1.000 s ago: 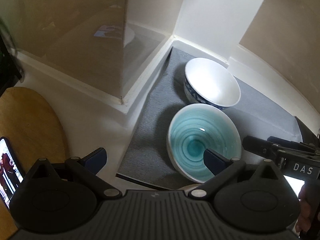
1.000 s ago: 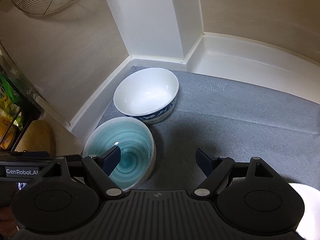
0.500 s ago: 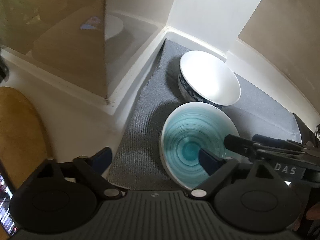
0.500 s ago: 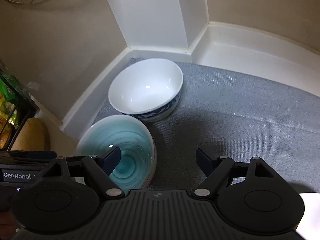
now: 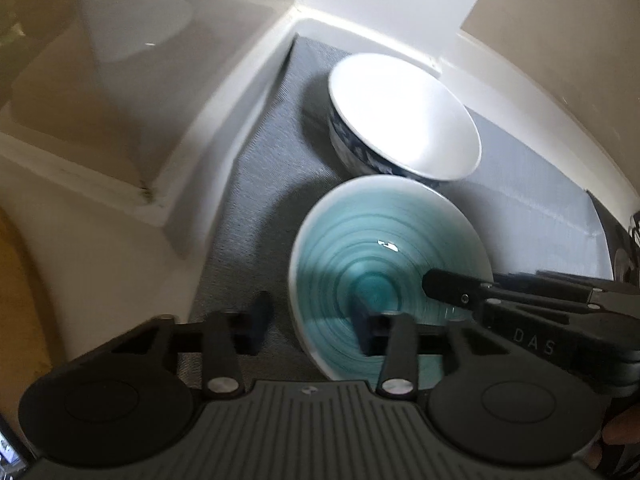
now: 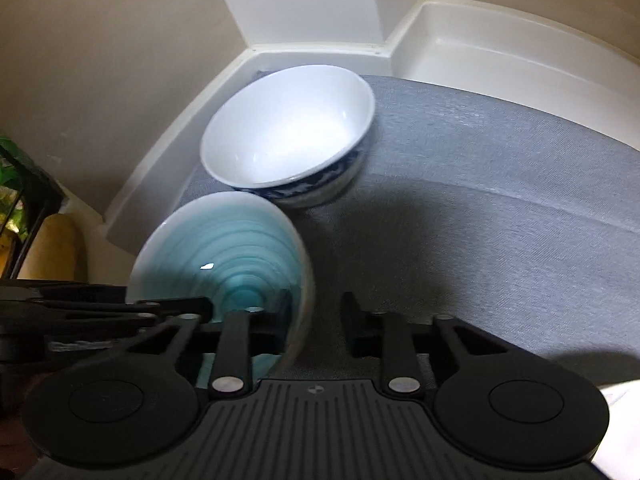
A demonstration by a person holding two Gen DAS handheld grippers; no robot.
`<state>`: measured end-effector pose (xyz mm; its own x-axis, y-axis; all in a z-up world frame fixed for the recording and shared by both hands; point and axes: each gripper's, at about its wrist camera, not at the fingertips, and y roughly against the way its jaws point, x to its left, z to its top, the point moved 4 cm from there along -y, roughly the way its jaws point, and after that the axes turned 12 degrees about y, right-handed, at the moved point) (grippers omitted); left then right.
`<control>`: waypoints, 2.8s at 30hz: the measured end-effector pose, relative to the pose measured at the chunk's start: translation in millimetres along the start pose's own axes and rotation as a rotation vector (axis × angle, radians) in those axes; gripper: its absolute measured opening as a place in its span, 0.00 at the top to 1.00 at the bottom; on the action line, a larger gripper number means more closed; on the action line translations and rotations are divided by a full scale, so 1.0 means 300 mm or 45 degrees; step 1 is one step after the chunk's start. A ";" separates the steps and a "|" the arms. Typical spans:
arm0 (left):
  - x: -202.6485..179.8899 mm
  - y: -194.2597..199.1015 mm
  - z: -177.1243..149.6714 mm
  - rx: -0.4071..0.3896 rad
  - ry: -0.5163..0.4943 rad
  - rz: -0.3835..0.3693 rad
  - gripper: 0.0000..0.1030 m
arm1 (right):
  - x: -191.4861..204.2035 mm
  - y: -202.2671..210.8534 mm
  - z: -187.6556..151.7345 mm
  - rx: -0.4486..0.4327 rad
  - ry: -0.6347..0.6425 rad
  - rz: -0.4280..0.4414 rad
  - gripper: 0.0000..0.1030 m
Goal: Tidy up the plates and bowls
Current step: 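Close both tools on the rim of the turquoise bowl, then lift and carry the turquoise bowl over the white 'Delicious' bowl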
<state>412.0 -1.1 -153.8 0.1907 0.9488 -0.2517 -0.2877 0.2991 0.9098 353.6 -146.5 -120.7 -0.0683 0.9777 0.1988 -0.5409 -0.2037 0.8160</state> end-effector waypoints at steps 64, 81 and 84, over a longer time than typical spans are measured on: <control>-0.003 0.389 -0.141 -0.172 -0.004 -0.152 0.76 | 0.183 0.382 -0.101 -0.110 0.100 -0.084 0.87; 0.060 0.425 -0.237 -0.179 -0.040 -0.148 0.76 | 0.248 0.368 -0.181 -0.075 0.130 -0.039 0.87; 0.068 0.405 -0.259 -0.158 -0.045 -0.142 0.76 | 0.251 0.357 -0.206 -0.055 0.127 -0.035 0.87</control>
<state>307.9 62.6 -74.1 0.2601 0.9055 -0.3353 -0.3760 0.4148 0.8286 238.7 -91.6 -51.8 -0.1351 0.9836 0.1196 -0.5794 -0.1764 0.7957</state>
